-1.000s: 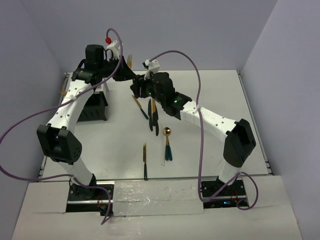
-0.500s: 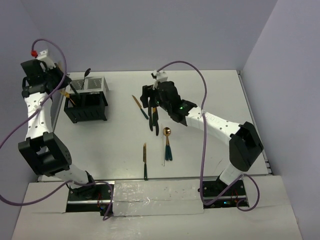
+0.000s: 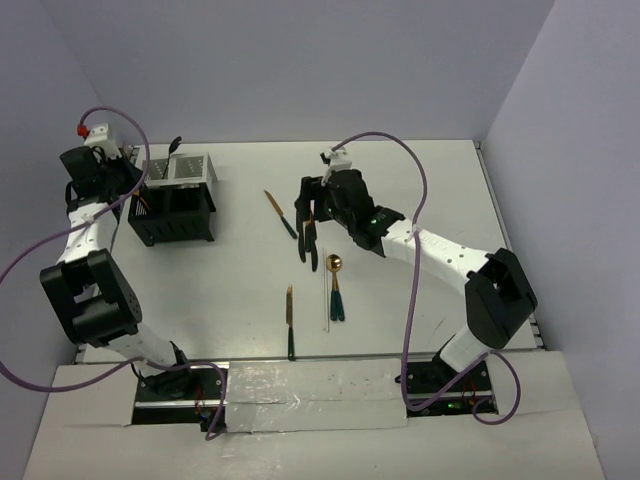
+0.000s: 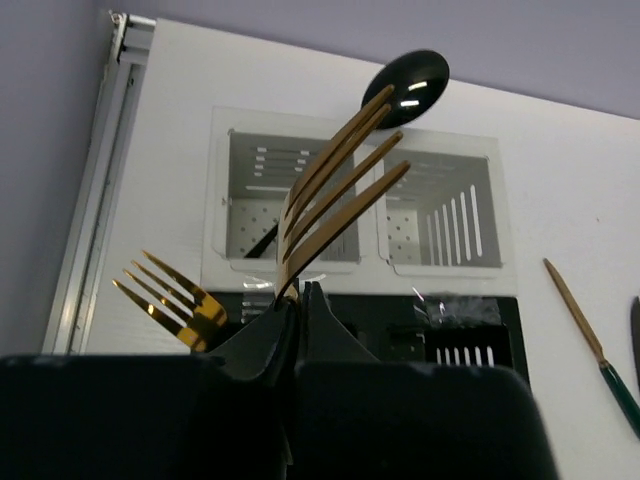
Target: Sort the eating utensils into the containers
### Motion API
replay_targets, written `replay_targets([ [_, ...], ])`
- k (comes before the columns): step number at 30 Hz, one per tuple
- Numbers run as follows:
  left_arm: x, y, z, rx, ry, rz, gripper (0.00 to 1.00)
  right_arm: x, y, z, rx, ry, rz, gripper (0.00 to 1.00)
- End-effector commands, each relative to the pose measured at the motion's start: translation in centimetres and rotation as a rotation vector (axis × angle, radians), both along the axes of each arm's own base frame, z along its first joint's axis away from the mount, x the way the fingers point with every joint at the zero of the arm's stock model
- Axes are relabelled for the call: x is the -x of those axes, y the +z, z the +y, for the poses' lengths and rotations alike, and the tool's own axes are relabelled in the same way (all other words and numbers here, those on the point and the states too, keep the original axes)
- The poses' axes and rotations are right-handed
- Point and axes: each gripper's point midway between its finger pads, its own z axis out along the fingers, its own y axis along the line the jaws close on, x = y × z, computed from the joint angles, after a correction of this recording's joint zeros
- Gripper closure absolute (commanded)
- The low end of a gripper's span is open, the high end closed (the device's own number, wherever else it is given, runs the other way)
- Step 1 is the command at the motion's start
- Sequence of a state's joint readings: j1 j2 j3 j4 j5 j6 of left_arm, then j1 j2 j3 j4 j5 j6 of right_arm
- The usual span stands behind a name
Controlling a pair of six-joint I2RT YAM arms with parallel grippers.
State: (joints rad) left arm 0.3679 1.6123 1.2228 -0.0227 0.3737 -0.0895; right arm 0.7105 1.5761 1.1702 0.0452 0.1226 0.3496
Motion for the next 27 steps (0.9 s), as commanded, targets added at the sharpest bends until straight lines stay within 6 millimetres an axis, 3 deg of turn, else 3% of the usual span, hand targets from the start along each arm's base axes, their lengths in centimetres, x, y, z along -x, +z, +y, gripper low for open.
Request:
replay_targets([
  [1,-2.5,4.3,0.7,-0.1,-0.027,-0.194,1.0,0.5,1.7,-0.6,-0.061,-0.025,-0.022,0.27],
  [7,-2.3,2.2,0.0,-0.121,-0.079,-0.202,1.0,2.0,-1.8,-2.8,0.006,-0.087,0.09,0.27],
  [9,-1.4,0.4,-0.1,-0.123,-0.1,-0.164,1.0,2.7,-3.0,-3.7,0.046,-0.104,0.129,0.27],
  [10,-0.6,-1.5,-0.5,-0.121,-0.124,-0.127,1.0,3.4,-4.1,-4.4,0.081,-0.112,0.171,0.27],
  [13,0.6,-2.9,-0.4,-0.118,-0.125,-0.114,0.86,5.3,-6.0,-5.4,0.131,-0.098,0.253,0.3],
  [14,0.8,-2.9,-0.2,-0.108,-0.114,-0.113,0.72,5.8,-6.4,-5.6,0.141,-0.092,0.271,0.32],
  [17,0.8,-2.5,0.2,-0.087,-0.099,-0.101,0.53,7.6,-8.0,-6.5,0.179,-0.075,0.338,0.32],
  [19,0.6,-1.2,0.2,-0.055,-0.085,-0.114,0.49,8.5,-8.7,-7.1,0.199,-0.072,0.371,0.33],
  [21,0.8,-1.1,0.4,-0.03,-0.054,-0.081,0.45,9.4,-9.6,-7.5,0.224,-0.062,0.411,0.35],
  [23,0.5,0.1,0.9,-0.004,-0.011,-0.063,0.42,10.1,-10.3,-7.8,0.239,-0.055,0.446,0.42],
  [24,1.0,-0.4,0.9,0.019,0.004,-0.016,0.41,10.6,-10.8,-7.8,0.244,-0.048,0.464,0.45],
  [25,0.9,0.9,1.0,0.023,0.013,-0.031,0.41,11.0,-11.1,-7.9,0.242,-0.051,0.482,0.47],
  [27,1.9,1.1,0.6,0.056,0.028,0.015,0.4,12.0,-11.9,-8.1,0.237,-0.037,0.513,0.53],
])
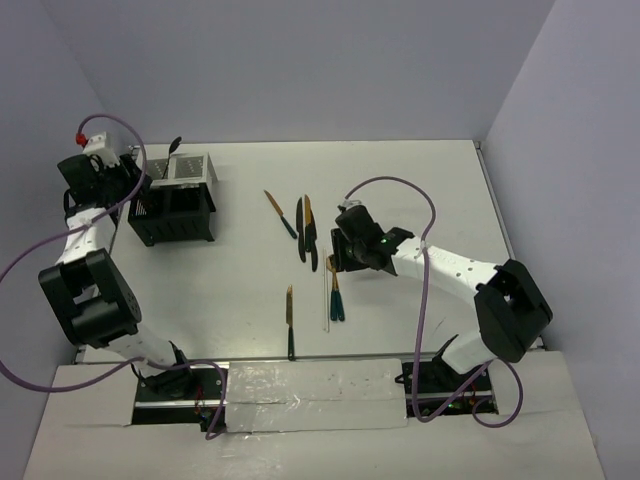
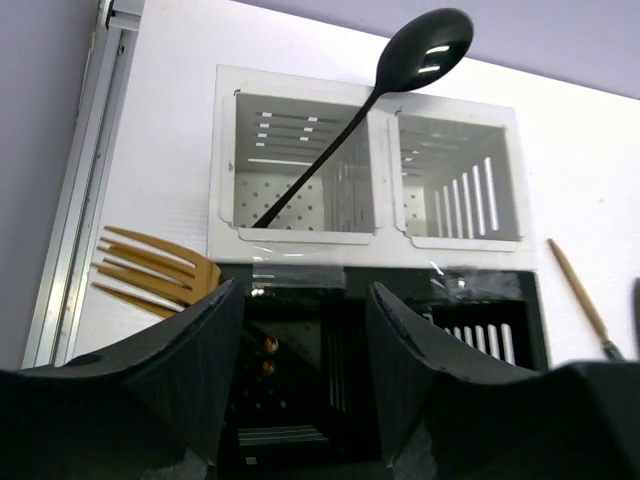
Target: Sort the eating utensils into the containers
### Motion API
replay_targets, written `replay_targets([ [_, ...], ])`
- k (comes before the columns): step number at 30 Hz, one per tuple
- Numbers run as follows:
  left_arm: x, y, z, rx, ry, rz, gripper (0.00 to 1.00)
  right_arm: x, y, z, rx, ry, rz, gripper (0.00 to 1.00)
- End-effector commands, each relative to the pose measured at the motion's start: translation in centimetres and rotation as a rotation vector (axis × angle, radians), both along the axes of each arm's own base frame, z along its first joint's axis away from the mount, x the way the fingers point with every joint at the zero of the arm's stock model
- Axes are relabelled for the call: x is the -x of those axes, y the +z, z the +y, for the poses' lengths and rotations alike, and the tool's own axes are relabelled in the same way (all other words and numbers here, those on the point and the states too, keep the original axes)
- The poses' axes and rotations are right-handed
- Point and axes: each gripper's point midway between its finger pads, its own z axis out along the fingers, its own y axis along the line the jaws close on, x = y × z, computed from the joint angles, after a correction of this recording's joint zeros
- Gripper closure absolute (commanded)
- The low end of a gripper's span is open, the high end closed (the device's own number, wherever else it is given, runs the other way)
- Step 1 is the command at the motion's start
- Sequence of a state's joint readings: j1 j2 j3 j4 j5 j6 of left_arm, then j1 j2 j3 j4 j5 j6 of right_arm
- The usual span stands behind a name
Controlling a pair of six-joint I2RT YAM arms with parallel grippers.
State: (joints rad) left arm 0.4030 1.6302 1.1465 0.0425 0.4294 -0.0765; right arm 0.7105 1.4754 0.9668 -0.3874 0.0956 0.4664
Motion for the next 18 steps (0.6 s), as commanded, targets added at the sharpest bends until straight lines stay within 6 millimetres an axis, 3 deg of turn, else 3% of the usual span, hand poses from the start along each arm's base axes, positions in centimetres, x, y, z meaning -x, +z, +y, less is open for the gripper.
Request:
replay_targets([
  [1,1.3,4.7,-0.2,0.035,0.041,-0.002,0.39,2.1,-0.3,-0.5,-0.03,0.002,0.058,0.55],
  [5,2.8,5.6,-1.2,0.018,0.02,0.071,0.38,3.4,-1.9,-0.5,-0.022,0.042,0.104,0.6],
  [9,4.3,6.0,-0.3,-0.002,0.101,0.123,0.38,5.0,-3.2,0.1,-0.015,0.097,0.193,0.64],
  [18,5.7,6.5,-1.6,0.025,0.099,0.148,0.39,6.1,-5.4,0.3,0.038,0.084,0.272,0.66],
])
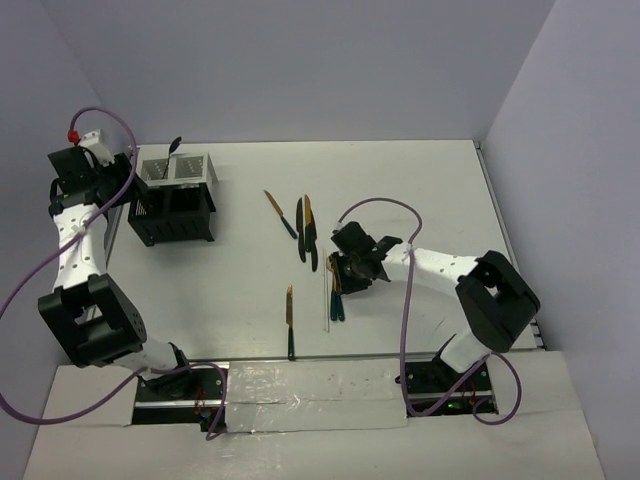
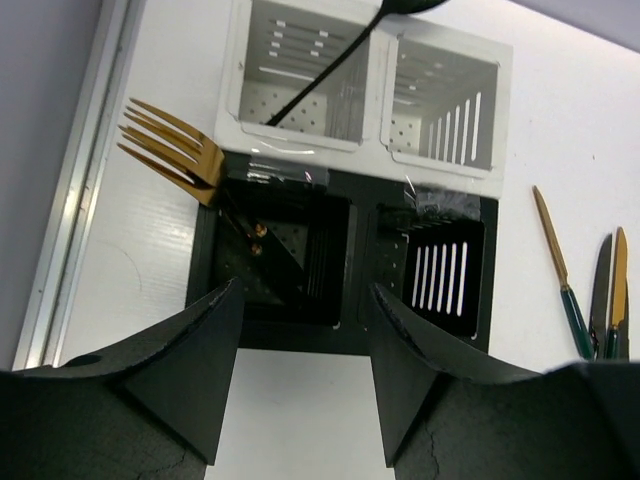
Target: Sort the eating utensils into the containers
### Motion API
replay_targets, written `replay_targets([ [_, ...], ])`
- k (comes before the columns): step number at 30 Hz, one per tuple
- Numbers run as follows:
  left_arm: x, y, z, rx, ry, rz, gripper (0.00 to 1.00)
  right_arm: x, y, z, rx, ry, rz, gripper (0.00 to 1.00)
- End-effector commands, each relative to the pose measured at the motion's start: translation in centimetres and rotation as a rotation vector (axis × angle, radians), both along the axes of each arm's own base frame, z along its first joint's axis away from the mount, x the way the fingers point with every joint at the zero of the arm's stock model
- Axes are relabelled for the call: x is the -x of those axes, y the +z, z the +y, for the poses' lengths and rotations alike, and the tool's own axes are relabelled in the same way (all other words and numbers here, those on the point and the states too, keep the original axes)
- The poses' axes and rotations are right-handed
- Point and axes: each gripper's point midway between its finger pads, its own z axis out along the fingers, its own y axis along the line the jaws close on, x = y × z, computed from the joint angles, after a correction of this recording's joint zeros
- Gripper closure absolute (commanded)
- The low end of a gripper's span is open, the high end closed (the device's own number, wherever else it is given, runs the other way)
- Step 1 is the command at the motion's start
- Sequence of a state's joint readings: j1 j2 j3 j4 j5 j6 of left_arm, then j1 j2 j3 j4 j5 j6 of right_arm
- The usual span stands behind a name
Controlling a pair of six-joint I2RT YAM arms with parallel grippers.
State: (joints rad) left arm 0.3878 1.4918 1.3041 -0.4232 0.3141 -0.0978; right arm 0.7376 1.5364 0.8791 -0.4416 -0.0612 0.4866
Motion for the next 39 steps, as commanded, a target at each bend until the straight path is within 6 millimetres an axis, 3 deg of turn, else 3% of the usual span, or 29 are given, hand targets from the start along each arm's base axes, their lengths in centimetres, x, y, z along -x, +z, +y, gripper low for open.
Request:
replay_targets([
  [1,0.7,2.7,-1.1,-0.007,-0.004,-0.031,0.39,0.4,-0.4,0.4,0.023,-0.01,0.031,0.66],
  [11,2.8,2.3,-2.7,-0.032,-0.035,-0.005,0.39,2.2,-2.8,-0.7,0.113,-0.066,0.095,0.67],
  [15,3.3,2.5,-3.3,-0.034,-0.054,-0.003,0.39,1.8,-4.3,-3.8,0.288,-0.136,0.073,0.69],
  [21,3.3,3.7,-3.6,-0.065,-0.068,-0.025,0.38,2.3,-5.2,-4.9,0.302,-0.208,0.085,0.73],
  [27,3.0,4.1,-4.6,-0.047,-0.094,-0.04,0.38,0.9,-5.7,-5.3,0.353,-0.216,0.085,0.6],
  [29,2.9,4.4,-4.7,-0.051,-0.095,-0.047,0.38,0.9,-6.2,-5.4,0.37,-0.207,0.094,0.6],
  [31,2.9,4.6,-4.7,-0.061,-0.098,-0.047,0.38,0.8,-6.5,-5.5,0.38,-0.208,0.097,0.67],
  [35,2.9,4.7,-4.5,-0.077,-0.098,-0.046,0.38,0.7,-6.1,-5.7,0.379,-0.211,0.081,0.99],
  [39,2.8,4.5,-4.4,-0.072,-0.092,-0.042,0.38,-0.4,-4.7,-6.5,0.364,-0.24,0.027,1.0],
])
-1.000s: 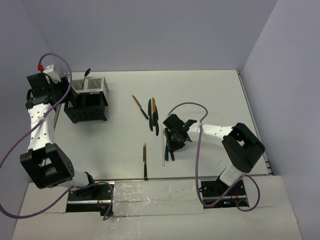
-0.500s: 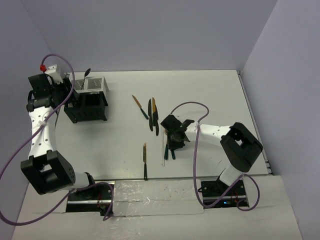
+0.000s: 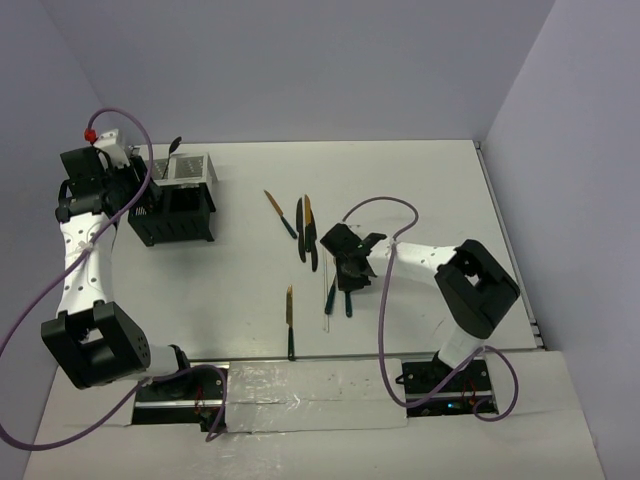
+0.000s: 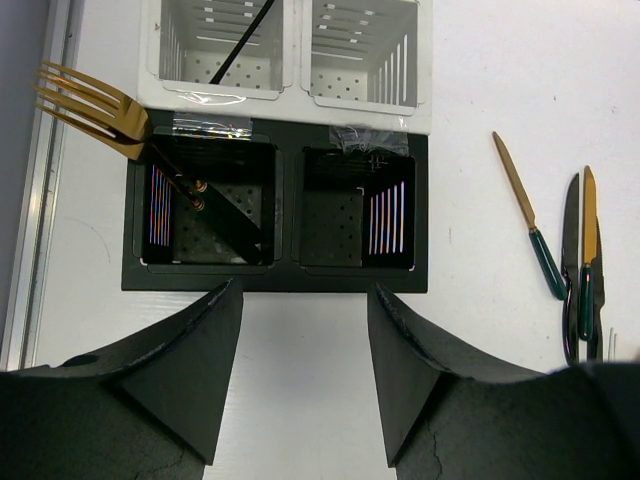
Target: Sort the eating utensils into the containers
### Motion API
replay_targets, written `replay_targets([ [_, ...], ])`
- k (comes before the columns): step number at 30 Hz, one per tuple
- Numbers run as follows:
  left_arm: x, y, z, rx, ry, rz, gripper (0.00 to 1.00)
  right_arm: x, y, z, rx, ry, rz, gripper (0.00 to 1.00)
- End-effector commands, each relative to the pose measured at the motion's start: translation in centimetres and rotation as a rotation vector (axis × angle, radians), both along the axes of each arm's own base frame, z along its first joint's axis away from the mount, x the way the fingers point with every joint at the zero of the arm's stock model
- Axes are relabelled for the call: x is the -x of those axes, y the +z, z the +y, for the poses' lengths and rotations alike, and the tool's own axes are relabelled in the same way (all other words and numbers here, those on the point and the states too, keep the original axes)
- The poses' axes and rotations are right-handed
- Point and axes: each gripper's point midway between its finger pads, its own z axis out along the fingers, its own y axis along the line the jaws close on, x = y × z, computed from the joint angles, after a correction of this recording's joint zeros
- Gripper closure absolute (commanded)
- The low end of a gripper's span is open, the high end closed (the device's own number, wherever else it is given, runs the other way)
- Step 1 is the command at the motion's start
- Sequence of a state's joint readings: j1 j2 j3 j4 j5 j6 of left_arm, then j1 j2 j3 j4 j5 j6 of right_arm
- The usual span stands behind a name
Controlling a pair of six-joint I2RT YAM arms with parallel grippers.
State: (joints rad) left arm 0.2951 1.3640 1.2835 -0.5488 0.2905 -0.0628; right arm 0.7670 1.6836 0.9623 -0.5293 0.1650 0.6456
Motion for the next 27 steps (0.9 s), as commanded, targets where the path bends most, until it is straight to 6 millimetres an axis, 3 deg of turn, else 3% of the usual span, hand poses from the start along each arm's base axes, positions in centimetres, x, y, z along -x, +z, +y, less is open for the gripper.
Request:
replay_targets([
  [1,-0.2,2.8,0.1,-0.031,-0.001,-0.067,0.38,0.7,-1.7,-4.7,0.152,-0.049,0.026,1.0],
  [5,-0.4,3.1,-0.2,-0.019,-0.013,-0.077,0.38,-2.3,1.8,-4.4,0.114,-0.031,-0.119,1.0],
  [8,-0.5,3.5,-1.4,0.0,-0.067,-0.087,0.4,-5.0,6.0,-3.5,0.065,-0.018,-0.271,1.0],
  [16,0.6,6.3,-9.6,0.193,-0.418,-0.131,0.44,-10.8,19.7,-0.5,-0.121,0.014,-0.703,1.0],
  [17,0.9,6.7,-11.1,0.208,-0.467,-0.134,0.44,-11.7,22.1,0.7,-0.185,0.022,-0.782,1.0],
  [19,1.6,7.1,-13.2,0.251,-0.544,-0.132,0.43,-11.9,24.5,2.9,-0.255,0.083,-0.85,1.0],
  [20,2.5,7.6,-15.8,0.304,-0.64,-0.128,0.41,-12.5,26.9,4.3,-0.316,0.094,-0.912,1.0],
  [22,3.5,8.2,-18.2,0.355,-0.729,-0.126,0.37,-12.8,27.9,6.7,-0.372,0.158,-0.924,1.0],
  [23,4.6,9.0,-20.2,0.411,-0.802,-0.119,0.34,-12.8,29.7,8.1,-0.413,0.181,-0.95,1.0],
  [25,4.9,10.2,-21.5,0.473,-0.837,-0.126,0.31,-12.5,29.4,10.5,-0.437,0.247,-0.93,1.0],
  [26,5.4,10.6,-22.9,0.491,-0.874,-0.122,0.29,-12.5,30.9,11.6,-0.469,0.264,-0.964,1.0],
  [27,5.3,10.6,-23.4,0.502,-0.88,-0.117,0.29,-12.3,30.8,12.6,-0.478,0.291,-0.965,1.0],
])
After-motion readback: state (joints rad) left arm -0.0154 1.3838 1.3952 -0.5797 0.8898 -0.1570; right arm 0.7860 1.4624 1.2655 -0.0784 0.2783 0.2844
